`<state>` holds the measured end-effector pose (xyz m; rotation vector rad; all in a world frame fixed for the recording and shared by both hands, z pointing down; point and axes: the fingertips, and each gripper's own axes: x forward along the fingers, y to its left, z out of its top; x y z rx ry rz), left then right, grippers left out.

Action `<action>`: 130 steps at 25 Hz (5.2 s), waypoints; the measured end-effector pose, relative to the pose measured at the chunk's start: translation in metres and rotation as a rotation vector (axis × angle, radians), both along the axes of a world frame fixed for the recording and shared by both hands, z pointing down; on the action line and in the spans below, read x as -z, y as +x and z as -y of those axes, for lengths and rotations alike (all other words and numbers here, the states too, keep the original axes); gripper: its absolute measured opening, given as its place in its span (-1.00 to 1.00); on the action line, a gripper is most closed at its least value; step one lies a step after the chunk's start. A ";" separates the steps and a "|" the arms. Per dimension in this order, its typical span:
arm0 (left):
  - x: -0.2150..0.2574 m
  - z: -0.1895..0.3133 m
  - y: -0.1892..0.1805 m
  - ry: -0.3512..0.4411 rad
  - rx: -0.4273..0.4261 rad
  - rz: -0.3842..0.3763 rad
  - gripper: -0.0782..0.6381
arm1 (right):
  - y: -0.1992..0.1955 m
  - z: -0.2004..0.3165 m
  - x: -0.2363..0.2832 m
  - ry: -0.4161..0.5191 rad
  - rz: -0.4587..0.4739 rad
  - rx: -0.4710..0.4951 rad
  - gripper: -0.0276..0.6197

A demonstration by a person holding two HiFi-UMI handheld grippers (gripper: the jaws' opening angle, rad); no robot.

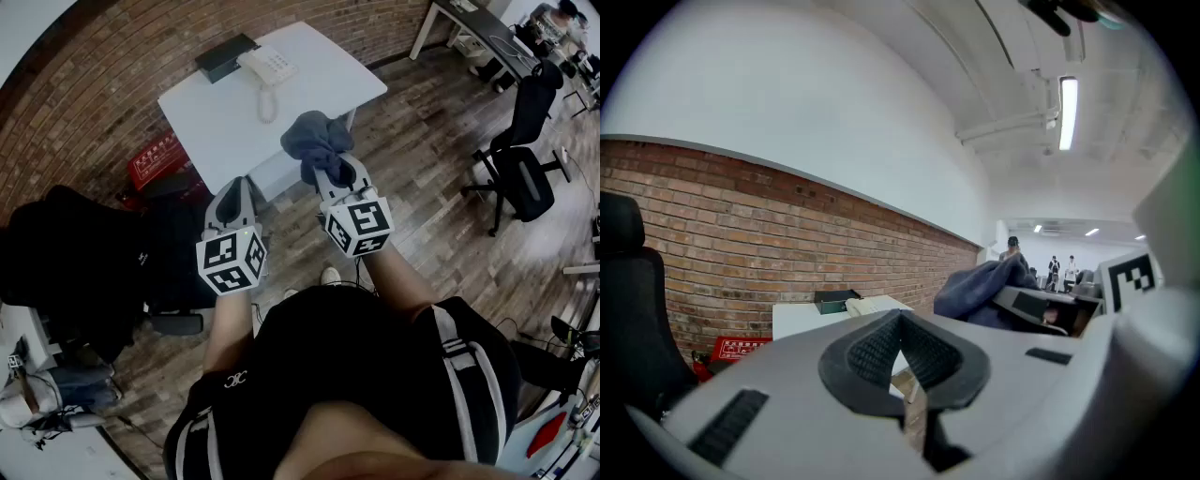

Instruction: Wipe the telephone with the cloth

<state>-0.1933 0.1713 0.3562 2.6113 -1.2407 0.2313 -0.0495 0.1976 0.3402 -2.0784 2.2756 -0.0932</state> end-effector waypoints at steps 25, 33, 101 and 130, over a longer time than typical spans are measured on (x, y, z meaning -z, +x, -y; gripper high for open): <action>-0.006 -0.011 0.091 0.021 0.026 0.050 -0.79 | 0.077 -0.002 -0.012 0.009 0.033 0.094 -0.82; -0.016 -0.005 0.109 0.012 0.043 0.053 -0.79 | 0.093 0.005 -0.023 -0.010 0.007 0.133 -0.82; -0.111 0.350 0.034 -0.245 0.590 -0.023 -0.79 | 0.082 0.635 -0.242 -0.465 -0.973 0.722 -0.82; -0.103 0.374 0.043 -0.225 0.458 -0.023 -0.79 | 0.093 0.534 -0.271 -0.577 -0.873 0.775 -0.82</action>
